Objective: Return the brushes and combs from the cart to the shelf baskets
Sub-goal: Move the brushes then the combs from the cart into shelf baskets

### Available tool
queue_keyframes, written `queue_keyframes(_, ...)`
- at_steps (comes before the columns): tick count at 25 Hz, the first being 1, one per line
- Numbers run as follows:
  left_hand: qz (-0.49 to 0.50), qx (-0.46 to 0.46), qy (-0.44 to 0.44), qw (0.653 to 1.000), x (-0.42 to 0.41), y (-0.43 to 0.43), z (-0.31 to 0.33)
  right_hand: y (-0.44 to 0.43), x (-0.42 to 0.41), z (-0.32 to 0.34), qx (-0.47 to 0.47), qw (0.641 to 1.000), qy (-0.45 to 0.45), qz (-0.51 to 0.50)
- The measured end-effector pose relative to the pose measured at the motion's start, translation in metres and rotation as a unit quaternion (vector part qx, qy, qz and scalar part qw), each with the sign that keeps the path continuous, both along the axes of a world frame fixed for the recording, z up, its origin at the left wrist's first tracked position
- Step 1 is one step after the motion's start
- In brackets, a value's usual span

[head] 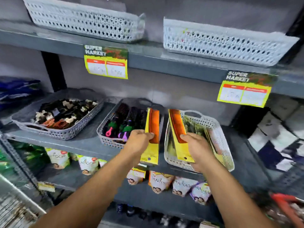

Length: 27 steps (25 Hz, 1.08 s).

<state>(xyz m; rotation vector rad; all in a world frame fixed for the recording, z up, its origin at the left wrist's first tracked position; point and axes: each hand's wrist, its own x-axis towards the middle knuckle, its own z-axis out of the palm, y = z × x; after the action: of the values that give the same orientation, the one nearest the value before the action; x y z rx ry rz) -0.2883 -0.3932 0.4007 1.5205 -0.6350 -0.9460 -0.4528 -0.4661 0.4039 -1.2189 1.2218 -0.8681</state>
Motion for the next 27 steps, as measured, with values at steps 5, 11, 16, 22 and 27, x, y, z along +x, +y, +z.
queue_keyframes(5,-0.093,0.0,-0.072,0.993,-0.038,-0.06,-0.01,-0.035,-0.046,-0.007,-0.067,0.997,0.029,-0.022)
queue_keyframes(11,-0.111,0.044,-0.252,0.96,-0.078,-0.111,-0.024,-0.078,-0.076,-0.024,-0.114,0.98,0.153,-0.056)
queue_keyframes(16,-0.109,0.098,-0.341,0.929,-0.098,-0.132,-0.044,-0.097,-0.079,-0.038,-0.177,0.926,0.332,-0.026)
queue_keyframes(22,-0.1,0.124,-0.423,0.892,-0.111,-0.15,-0.055,-0.106,-0.075,-0.051,-0.226,0.837,0.497,0.02)
queue_keyframes(27,-0.117,0.167,-0.491,0.847,-0.12,-0.155,-0.059,-0.108,-0.07,-0.057,-0.175,0.823,0.541,-0.003)
